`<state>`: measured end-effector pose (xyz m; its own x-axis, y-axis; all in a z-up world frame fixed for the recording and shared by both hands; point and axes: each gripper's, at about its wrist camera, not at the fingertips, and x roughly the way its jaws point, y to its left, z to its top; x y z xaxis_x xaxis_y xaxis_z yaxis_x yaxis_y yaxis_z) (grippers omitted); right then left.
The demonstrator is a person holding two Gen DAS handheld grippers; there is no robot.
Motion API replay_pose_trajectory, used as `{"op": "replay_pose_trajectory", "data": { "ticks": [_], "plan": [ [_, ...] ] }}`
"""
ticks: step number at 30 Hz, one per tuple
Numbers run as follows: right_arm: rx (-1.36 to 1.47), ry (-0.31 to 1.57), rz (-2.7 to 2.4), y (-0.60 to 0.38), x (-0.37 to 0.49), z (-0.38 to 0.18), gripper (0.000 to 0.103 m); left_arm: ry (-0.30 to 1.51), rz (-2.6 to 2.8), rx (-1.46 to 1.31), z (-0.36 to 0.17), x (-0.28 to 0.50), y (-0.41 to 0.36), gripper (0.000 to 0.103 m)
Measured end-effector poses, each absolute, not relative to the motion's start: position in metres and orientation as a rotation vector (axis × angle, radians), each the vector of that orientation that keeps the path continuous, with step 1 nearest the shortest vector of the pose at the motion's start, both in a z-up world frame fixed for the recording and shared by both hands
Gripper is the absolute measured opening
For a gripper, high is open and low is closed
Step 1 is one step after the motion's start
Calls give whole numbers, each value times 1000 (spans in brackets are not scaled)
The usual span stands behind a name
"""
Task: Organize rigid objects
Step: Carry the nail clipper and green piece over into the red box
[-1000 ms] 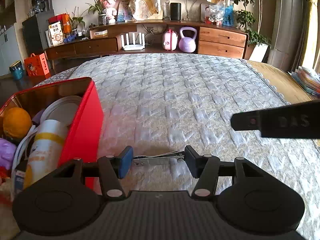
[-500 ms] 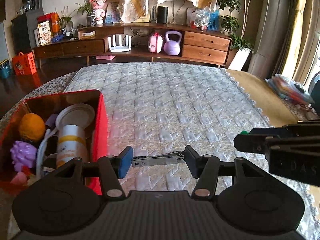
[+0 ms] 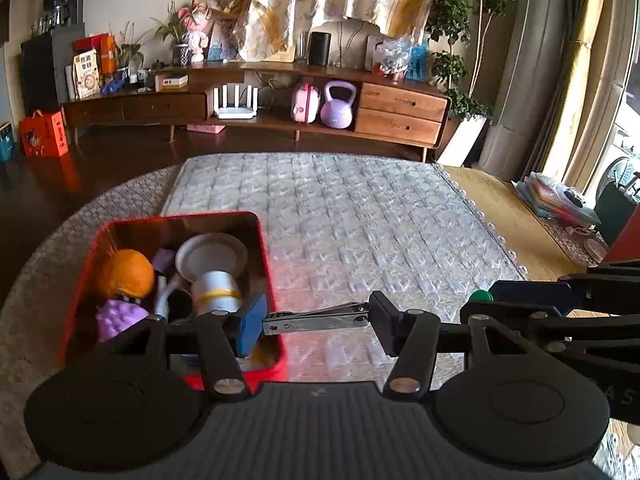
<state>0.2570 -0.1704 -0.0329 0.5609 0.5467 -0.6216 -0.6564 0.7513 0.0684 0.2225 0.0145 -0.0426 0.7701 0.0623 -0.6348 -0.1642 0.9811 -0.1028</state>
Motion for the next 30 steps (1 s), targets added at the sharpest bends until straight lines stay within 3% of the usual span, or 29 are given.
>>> {"op": "replay_pose_trajectory", "data": {
  "ticks": [16,30],
  "plan": [
    [-239,638,800,-94,235,-26,24,721,141,-160,-32,214,94,56],
    [-298,647,822,-26,251,-57,24,735,162,-127,-42,249,155,56]
  ]
}}
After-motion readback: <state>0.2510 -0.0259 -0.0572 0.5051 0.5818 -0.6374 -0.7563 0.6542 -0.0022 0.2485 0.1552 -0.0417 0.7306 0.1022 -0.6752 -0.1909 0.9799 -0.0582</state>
